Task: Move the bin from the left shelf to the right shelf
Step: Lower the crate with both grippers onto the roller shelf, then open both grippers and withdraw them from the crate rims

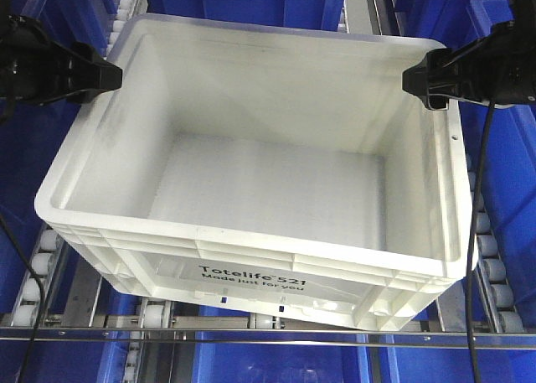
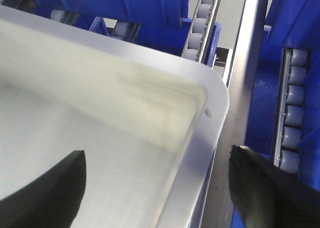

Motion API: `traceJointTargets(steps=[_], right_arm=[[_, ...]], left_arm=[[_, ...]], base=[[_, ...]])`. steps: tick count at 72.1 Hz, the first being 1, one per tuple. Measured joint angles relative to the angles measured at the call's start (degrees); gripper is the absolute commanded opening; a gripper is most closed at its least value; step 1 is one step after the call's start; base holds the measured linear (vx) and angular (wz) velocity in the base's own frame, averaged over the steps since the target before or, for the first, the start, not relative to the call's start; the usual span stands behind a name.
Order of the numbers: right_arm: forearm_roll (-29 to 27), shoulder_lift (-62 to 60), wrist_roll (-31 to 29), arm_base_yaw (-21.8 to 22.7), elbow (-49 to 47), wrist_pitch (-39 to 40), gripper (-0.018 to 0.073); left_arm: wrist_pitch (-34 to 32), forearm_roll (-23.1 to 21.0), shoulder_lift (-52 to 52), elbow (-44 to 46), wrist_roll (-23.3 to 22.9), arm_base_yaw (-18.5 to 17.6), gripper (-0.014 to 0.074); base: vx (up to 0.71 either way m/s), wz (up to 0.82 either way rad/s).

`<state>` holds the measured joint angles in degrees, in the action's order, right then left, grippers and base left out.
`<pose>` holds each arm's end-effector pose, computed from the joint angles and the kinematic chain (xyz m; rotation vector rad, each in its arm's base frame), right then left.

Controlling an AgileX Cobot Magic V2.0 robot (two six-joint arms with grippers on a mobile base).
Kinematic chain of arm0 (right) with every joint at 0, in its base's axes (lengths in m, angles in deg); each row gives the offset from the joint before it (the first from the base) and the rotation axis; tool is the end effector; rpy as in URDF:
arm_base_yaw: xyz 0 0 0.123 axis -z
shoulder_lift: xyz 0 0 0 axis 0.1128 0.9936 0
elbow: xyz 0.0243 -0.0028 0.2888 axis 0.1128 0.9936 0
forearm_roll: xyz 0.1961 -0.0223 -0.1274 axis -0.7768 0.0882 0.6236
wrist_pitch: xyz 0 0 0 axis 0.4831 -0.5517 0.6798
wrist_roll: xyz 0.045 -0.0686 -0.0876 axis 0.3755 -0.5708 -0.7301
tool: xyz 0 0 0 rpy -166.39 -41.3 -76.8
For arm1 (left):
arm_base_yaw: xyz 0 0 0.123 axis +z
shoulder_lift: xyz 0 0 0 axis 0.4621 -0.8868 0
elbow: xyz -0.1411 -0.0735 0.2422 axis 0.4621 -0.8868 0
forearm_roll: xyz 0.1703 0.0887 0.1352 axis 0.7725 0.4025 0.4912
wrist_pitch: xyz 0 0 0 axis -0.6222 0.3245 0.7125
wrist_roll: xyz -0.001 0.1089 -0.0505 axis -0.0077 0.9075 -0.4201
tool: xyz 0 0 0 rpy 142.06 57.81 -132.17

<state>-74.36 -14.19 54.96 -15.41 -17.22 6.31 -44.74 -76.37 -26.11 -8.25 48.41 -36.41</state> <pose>0.2768 0.0584 0.3310 -0.2843 2.2039 0.2016 0.2814 -0.0705 0.3392 0.2973 2.2408 -0.3282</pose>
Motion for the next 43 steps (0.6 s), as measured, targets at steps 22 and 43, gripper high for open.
traceJointTargets(steps=[22, 43], right_arm=[[-3.13, -0.58, 0.06, 0.0, 0.0, -1.39, 0.0569], [-3.93, -3.43, -0.34, 0.0, 0.0, -4.4, 0.0569]], left_arm=[[0.69, 0.73, 1.61, 0.0, 0.16, 0.0, 0.0416], [3.54, 1.78, 1.8, 0.0, 0.3, 0.0, 0.0395]], base=[[0.0, 0.0], [0.0, 0.0]])
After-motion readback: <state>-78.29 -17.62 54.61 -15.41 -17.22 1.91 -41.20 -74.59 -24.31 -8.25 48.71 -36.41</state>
